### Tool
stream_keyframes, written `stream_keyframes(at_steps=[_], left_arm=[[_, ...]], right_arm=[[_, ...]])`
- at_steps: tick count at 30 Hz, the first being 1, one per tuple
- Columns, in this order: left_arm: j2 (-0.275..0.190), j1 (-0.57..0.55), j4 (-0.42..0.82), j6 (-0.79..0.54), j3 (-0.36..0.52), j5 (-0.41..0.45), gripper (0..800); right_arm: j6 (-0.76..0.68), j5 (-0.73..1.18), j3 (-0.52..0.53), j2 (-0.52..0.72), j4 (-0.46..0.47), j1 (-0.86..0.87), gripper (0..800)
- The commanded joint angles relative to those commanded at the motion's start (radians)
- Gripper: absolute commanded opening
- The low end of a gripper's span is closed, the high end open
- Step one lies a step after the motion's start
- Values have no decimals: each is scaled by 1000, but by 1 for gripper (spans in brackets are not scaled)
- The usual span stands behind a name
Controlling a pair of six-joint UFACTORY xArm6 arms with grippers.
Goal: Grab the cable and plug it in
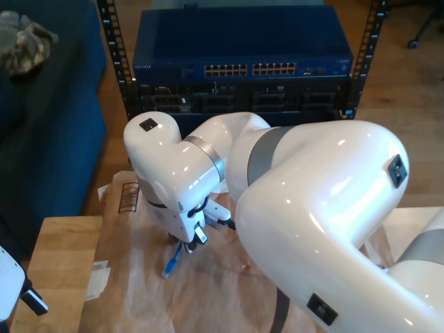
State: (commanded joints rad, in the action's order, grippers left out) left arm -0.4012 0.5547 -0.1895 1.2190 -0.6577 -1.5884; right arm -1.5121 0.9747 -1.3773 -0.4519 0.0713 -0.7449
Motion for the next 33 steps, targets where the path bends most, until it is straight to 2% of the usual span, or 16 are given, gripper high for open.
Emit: stream_keyframes(at_steps=[2, 5, 8, 11, 14, 17, 21, 24, 27, 31, 33], left_arm=[[0, 2, 0, -2, 0, 0, 800], [0, 2, 0, -2, -2, 0, 800], [5, -3, -2, 5, -6, 2, 800], [63, -64, -11, 23, -20, 2, 800], [124, -135, -12, 80, -64, 2, 800], [129, -195, -14, 112, -115, 2, 800], [129, -302, -92, 143, -140, 2, 800], [129, -370, -161, 187, -190, 0, 800], [130, -430, -209, 201, -255, 0, 800], [153, -479, -219, 226, -370, -9, 800], [158, -483, -229, 235, -390, -14, 800]], right_arm=[[-2, 0, -2, 0, 0, 0, 178], [-11, 0, -12, -5, 3, 2, 62], [-46, 5, -21, 0, -9, 9, 31], [-63, 23, -34, 15, -49, 37, 28], [-83, 83, -20, 83, -75, 60, 30], [-117, 135, 11, 147, -77, 100, 30], [-180, 141, 137, 253, -107, 186, 30], [-181, 141, 258, 362, -153, 239, 30], [-181, 143, 368, 497, -157, 298, 31], [-184, 153, 442, 624, -161, 385, 31], [-187, 186, 486, 678, -161, 407, 31]])
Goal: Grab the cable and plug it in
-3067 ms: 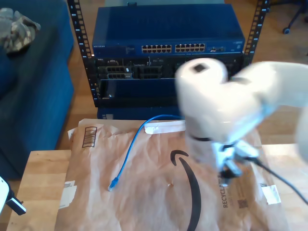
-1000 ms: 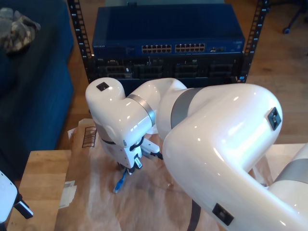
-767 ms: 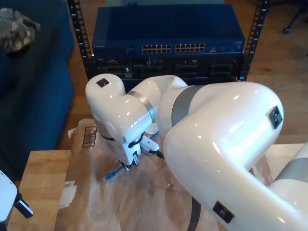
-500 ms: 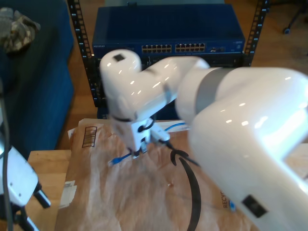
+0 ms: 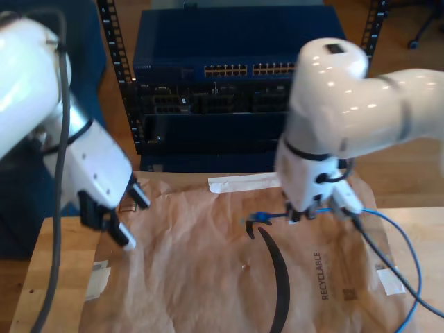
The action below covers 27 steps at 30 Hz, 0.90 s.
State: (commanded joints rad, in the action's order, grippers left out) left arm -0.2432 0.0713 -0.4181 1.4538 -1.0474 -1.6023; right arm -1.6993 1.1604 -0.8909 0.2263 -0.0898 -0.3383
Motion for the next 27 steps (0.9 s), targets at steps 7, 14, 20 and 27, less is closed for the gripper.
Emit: stream_keyframes(at_steps=[7, 14, 20, 27], left_arm=[[46, -98, -144, 2, -103, -3, 800], [121, -130, -298, 0, -233, 5, 800], [123, -127, -402, 0, -259, -3, 800], [121, -123, -517, 2, -256, -49, 800]], right_arm=[[3, 25, 183, 184, -3, 138, 33], [3, 117, 172, 276, -55, 252, 33], [2, 140, 114, 269, -164, 288, 33], [-2, 138, 55, 265, -282, 288, 32]])
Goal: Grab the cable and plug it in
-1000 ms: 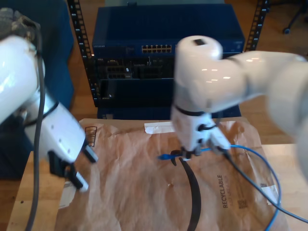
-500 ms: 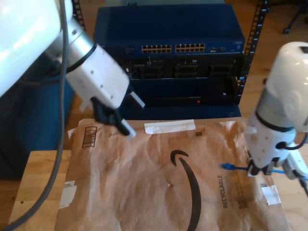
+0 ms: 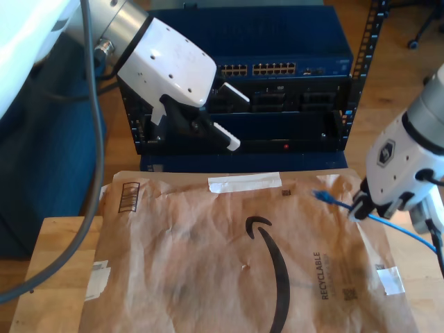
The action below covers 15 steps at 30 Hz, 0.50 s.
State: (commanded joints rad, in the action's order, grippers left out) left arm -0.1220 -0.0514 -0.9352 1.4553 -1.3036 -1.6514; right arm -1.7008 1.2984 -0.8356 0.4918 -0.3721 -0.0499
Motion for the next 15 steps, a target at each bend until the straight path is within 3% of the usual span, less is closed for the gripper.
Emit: stream_keyframes(at_steps=[5, 15], left_arm=[[0, 2, -124, 38, -5, -44, 798], [0, 3, -161, 60, 0, -46, 798]], right_arm=[[-35, 0, -23, -3, -29, -2, 32], [-38, 0, -28, -12, -66, -2, 32]])
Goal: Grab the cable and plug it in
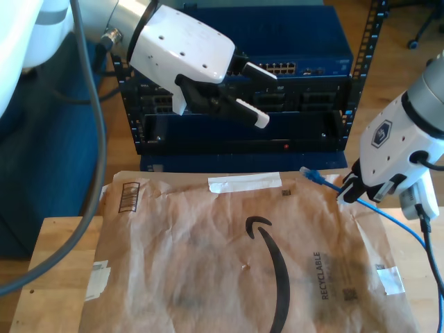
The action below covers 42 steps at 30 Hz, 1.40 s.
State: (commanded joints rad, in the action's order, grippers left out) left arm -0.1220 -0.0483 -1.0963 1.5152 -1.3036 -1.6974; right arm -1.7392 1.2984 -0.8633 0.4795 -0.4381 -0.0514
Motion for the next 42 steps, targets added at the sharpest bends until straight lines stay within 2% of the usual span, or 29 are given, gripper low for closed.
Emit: stream_keyframes(at_steps=[22, 32, 37, 42], left_arm=[[-3, 5, 2, -8, 6, -2, 798], [-2, 3, 5, -15, 5, -2, 798], [-2, 5, 9, -97, 3, 0, 798], [-3, 5, 11, -103, 5, -2, 798]], right_arm=[[-31, 32, -123, -51, -121, -21, 28], [-74, 58, -201, -81, -124, -57, 26], [-98, 98, -224, -84, -126, -58, 22], [-104, 135, -272, -101, -138, -58, 20]])
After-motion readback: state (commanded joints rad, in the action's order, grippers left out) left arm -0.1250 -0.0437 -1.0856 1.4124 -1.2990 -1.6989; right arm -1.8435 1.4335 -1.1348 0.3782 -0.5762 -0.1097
